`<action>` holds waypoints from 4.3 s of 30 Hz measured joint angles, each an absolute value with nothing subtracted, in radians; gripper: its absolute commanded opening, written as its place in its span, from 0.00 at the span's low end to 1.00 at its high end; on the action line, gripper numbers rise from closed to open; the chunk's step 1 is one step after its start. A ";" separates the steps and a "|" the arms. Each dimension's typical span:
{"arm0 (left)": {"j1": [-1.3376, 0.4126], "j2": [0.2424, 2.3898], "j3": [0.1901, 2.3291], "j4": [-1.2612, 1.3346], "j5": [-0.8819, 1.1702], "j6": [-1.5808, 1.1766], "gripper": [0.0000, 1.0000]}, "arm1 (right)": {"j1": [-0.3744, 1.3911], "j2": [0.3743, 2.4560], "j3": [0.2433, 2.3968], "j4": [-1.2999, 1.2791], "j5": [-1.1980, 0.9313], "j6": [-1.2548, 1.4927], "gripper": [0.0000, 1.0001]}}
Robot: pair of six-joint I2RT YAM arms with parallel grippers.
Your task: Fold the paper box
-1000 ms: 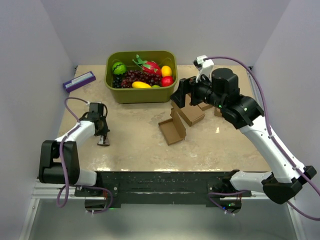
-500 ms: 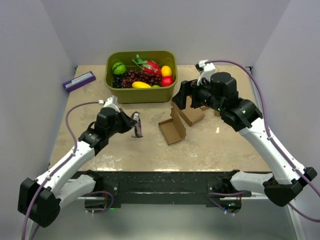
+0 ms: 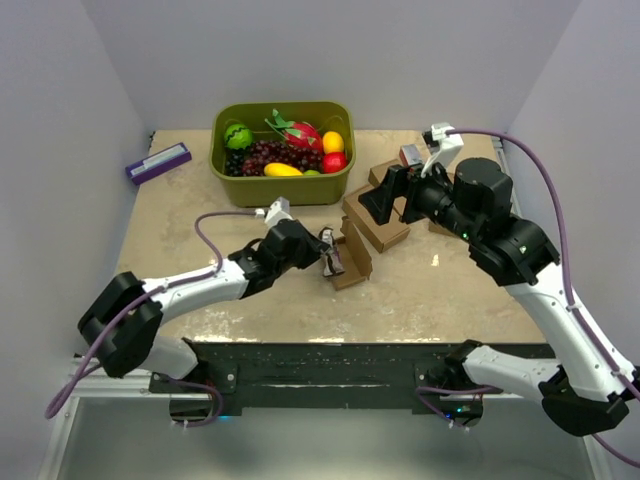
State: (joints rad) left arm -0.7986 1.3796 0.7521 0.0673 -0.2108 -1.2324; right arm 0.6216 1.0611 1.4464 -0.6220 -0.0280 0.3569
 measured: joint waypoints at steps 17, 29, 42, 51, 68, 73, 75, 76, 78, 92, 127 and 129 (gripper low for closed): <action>-0.815 1.615 0.886 0.171 -0.243 -1.346 0.14 | 0.622 1.044 1.431 -0.638 0.009 0.359 0.95; -0.817 1.665 0.854 0.186 -0.247 -1.368 0.22 | 0.622 1.031 1.414 -0.638 0.009 0.359 0.95; -0.819 1.685 0.875 0.200 -0.245 -1.313 0.68 | 0.622 1.021 1.400 -0.636 0.009 0.364 0.96; -0.788 1.620 0.876 0.205 -0.196 -1.148 0.75 | 0.622 1.030 1.308 -0.626 0.014 0.365 0.82; -0.223 1.312 0.934 -0.118 0.099 -0.476 0.79 | 0.896 1.274 1.275 -0.551 0.115 0.404 0.42; -0.220 1.245 0.935 -0.149 0.052 -0.302 0.79 | 0.920 1.539 1.348 -0.556 0.251 0.419 0.19; -0.220 1.218 0.909 -0.152 0.038 -0.262 0.79 | 0.920 1.629 1.376 -0.567 0.321 0.424 0.13; -0.220 1.213 0.902 -0.153 0.037 -0.248 0.79 | 0.920 1.669 1.388 -0.569 0.354 0.428 0.11; -0.220 1.213 0.894 -0.160 0.039 -0.225 0.79 | 0.920 1.732 1.404 -0.571 0.410 0.437 0.10; -0.221 1.176 0.888 -0.169 0.056 -0.190 0.80 | 0.902 1.950 1.421 -0.541 0.620 0.498 0.05; -0.221 1.176 0.884 -0.179 0.121 -0.189 0.80 | 0.894 1.564 1.321 -0.477 0.429 0.490 0.82; -0.221 1.178 0.884 -0.179 0.133 -0.187 0.81 | 0.891 1.523 1.316 -0.511 0.442 0.490 0.83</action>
State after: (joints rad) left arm -0.2211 1.1778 0.8845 -0.1791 0.1326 -0.1875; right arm 0.8909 1.5227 1.3159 -0.5110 0.4419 0.4904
